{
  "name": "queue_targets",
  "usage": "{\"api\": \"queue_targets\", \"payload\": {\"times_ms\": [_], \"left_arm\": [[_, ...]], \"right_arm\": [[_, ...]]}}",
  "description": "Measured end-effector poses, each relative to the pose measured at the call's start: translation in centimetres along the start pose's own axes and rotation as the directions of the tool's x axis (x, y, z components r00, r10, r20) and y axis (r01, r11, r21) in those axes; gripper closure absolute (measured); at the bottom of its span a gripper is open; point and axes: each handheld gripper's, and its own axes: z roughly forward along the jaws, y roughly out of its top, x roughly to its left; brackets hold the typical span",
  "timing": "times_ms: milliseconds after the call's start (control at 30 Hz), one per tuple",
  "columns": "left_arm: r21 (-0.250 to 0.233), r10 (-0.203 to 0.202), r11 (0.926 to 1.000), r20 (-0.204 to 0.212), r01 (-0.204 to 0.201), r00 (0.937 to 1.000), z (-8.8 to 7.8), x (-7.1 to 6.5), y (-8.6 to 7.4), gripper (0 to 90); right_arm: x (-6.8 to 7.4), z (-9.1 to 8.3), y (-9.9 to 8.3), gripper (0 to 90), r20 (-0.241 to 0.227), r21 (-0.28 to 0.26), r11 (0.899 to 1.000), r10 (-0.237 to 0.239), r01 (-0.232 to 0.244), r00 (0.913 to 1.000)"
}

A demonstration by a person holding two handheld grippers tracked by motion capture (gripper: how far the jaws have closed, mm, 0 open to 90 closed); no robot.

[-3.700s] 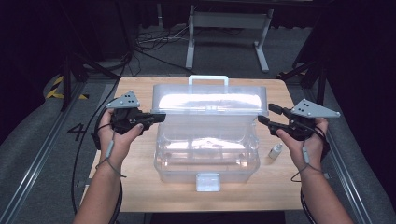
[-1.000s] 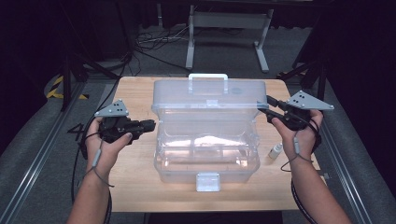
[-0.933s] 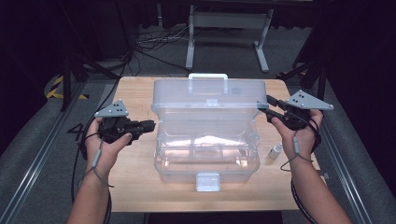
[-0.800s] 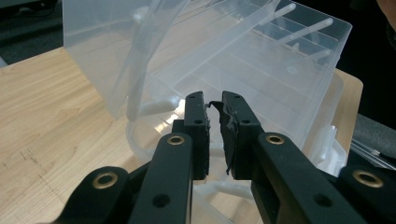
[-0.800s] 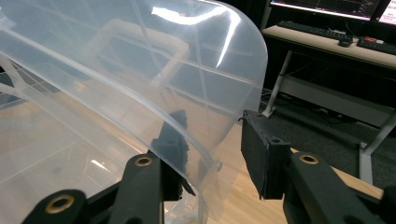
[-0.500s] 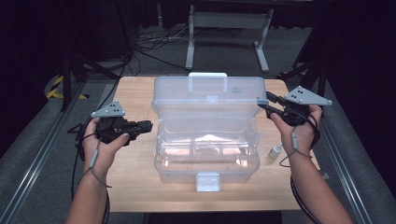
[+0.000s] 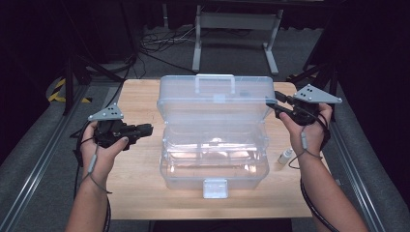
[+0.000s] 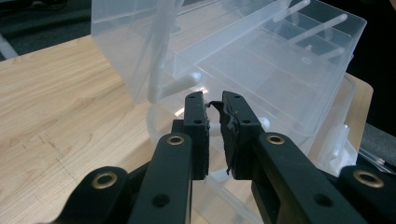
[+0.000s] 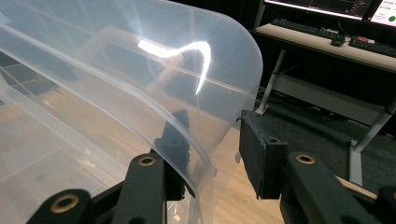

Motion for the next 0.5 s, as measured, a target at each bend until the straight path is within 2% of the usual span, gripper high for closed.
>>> {"api": "queue_targets", "payload": {"times_ms": [300,500], "left_arm": [[-0.004,-0.019,0.9998,-0.016,0.019,0.9997,-0.48,0.64,-0.41,81.1],[-0.002,-0.031,0.9995,-0.022,0.031,0.9993,-0.74,0.96,-0.68,81.1]], "right_arm": [[-0.41,0.59,0.45,65.7,0.008,0.016,1.000,0.001,-0.001,1.0000],[-0.80,1.02,0.60,66.0,0.002,0.018,1.000,0.019,-0.019,0.9998]]}}
